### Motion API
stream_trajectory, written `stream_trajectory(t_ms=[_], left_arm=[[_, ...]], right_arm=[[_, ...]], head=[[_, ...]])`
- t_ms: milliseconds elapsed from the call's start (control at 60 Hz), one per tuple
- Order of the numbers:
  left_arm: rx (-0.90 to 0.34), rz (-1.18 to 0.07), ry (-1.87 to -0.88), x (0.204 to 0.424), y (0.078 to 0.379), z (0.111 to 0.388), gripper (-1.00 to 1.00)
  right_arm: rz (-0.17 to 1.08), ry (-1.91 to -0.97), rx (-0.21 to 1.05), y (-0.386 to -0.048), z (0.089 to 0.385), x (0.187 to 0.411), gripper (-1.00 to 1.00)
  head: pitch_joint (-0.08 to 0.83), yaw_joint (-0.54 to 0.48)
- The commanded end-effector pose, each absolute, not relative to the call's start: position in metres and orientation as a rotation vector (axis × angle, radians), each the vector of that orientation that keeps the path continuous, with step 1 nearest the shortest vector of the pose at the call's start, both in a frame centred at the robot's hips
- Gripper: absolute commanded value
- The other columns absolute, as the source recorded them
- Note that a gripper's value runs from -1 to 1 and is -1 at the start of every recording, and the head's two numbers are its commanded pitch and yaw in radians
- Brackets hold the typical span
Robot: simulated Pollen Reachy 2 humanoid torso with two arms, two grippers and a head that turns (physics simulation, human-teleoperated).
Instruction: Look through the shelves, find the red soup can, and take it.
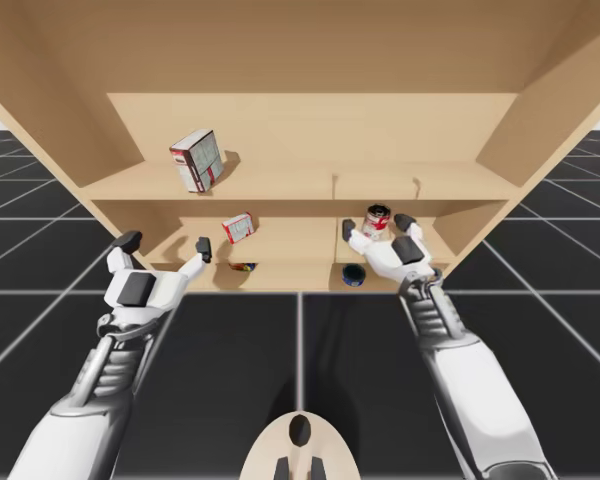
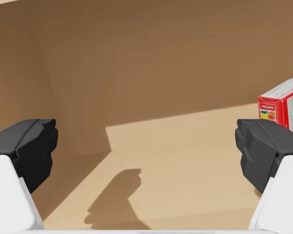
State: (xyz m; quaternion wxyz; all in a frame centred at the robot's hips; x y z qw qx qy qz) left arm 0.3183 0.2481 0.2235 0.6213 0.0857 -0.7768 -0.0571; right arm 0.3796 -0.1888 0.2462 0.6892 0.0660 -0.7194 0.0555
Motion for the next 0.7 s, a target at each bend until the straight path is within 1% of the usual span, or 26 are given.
stream_trajectory(t_ms=[17,117,217,233,250,267,283,300,467,533,583,600,700], left_arm=[[0.195,-0.132,-1.786,0.318,0.248,0.224,-1.0],[0.194,-0.132,-1.785,0.318,0.248,0.224,-1.0],[0.194,-0.133,-1.785,0.318,0.248,0.224,-1.0],[0.193,-0.132,-1.785,0.318,0.248,0.224,-1.0],[0.192,-0.132,-1.784,0.318,0.248,0.224,-1.0],[0.192,-0.132,-1.785,0.318,0.248,0.224,-1.0],[0.193,-0.132,-1.785,0.318,0.248,0.224,-1.0],[0.193,-0.132,-1.784,0.318,0.248,0.224,-1.0],[0.193,-0.132,-1.785,0.317,0.248,0.224,-1.0],[0.192,-0.131,-1.784,0.317,0.248,0.224,-1.0],[0.192,-0.13,-1.784,0.317,0.248,0.224,-1.0],[0.192,-0.13,-1.784,0.317,0.248,0.224,-1.0],[0.192,-0.131,-1.785,0.317,0.247,0.224,-1.0]], right_arm=[[0.102,-1.579,0.146,-0.184,0.237,0.397,-1.0],[0.099,-1.567,0.135,-0.184,0.232,0.406,-1.0],[0.105,-1.561,0.13,-0.183,0.229,0.409,-1.0],[0.125,-1.576,0.106,-0.184,0.229,0.409,-0.97],[0.121,-1.581,0.096,-0.183,0.228,0.409,-0.85],[0.117,-1.589,0.083,-0.183,0.228,0.409,-0.72],[0.106,-1.598,0.07,-0.183,0.228,0.407,-0.26],[0.098,-1.599,0.101,-0.183,0.227,0.407,1.0],[0.106,-1.607,0.114,-0.184,0.231,0.401,1.0],[0.111,-1.618,0.119,-0.184,0.237,0.395,1.0],[0.12,-1.643,0.12,-0.184,0.246,0.388,1.0],[0.124,-1.665,0.113,-0.184,0.253,0.383,1.0],[0.137,-1.713,0.11,-0.184,0.27,0.368,1.0]], head=[[0.412,-0.3],[0.413,-0.3],[0.414,-0.29],[0.414,-0.29],[0.414,-0.29],[0.414,-0.29],[0.414,-0.29],[0.414,-0.29],[0.413,-0.29],[0.411,-0.29],[0.411,-0.3],[0.411,-0.3],[0.413,-0.3]])
